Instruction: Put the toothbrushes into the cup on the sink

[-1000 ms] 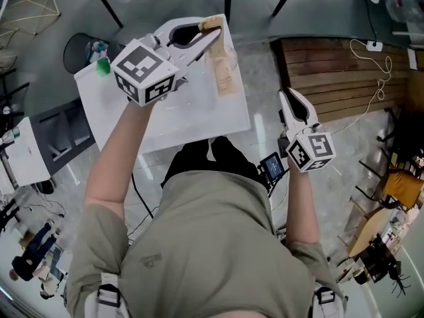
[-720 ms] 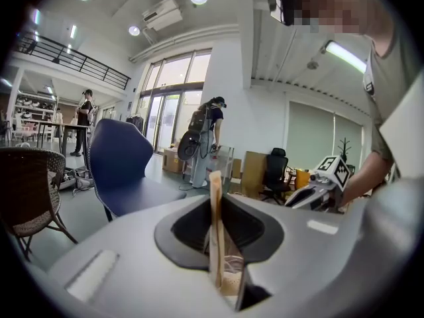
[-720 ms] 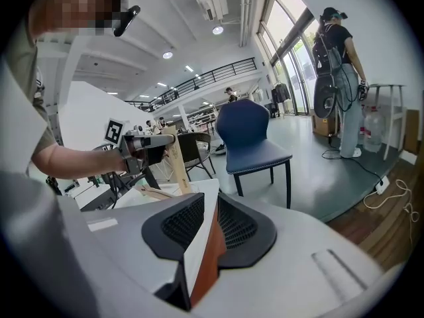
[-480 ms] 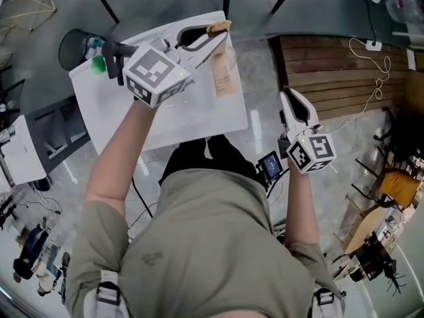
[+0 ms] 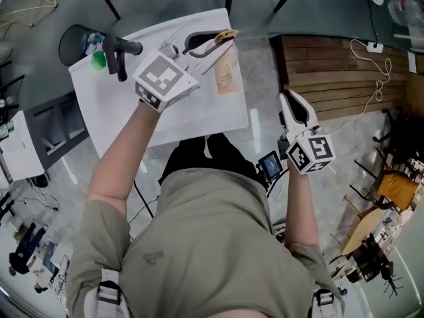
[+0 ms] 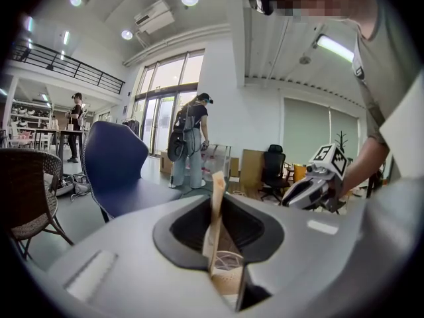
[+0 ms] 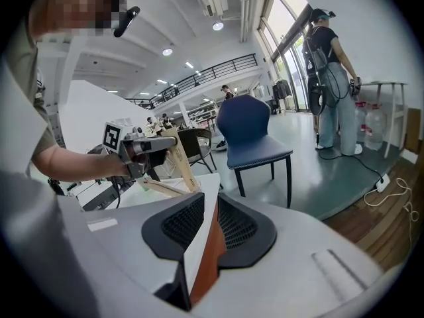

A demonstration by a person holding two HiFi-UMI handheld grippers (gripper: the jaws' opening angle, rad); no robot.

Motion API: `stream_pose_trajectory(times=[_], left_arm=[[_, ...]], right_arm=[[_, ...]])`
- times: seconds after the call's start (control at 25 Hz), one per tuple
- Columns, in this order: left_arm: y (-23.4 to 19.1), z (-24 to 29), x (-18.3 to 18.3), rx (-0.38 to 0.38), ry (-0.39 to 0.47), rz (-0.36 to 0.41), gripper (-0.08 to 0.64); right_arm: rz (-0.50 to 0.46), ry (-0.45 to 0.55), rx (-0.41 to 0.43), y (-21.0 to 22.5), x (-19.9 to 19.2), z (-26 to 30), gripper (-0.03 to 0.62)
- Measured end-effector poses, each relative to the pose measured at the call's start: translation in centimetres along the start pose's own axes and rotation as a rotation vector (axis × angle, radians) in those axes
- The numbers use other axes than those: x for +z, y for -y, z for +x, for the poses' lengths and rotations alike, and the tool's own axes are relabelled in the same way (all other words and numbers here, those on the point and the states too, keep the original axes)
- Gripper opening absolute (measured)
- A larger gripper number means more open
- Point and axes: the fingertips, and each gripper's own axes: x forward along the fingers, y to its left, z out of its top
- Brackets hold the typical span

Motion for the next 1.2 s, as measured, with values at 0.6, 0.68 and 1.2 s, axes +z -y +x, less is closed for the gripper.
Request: stream_pose_trajectory(times=[0.6, 0.68, 1.2], left_arm=[[2.7, -0.6, -1.6, -0.037, -0.011, -0.045, 0.057], [3.0, -0.7, -1.9, -0.040, -0.019, -0.051, 0.063], [5.1, -1.6, -3.7, -0.065, -0.050, -0.092, 0.088]], right_arm=[[0.009, -0.008, 0.020, -0.5, -0.8, -0.5, 0.072], [0.013, -0.007, 0.020, -0.5, -0.9, -0.7, 0.072], [0.022, -0.006, 0.026, -1.1, -1.9, -1.7, 0.072]])
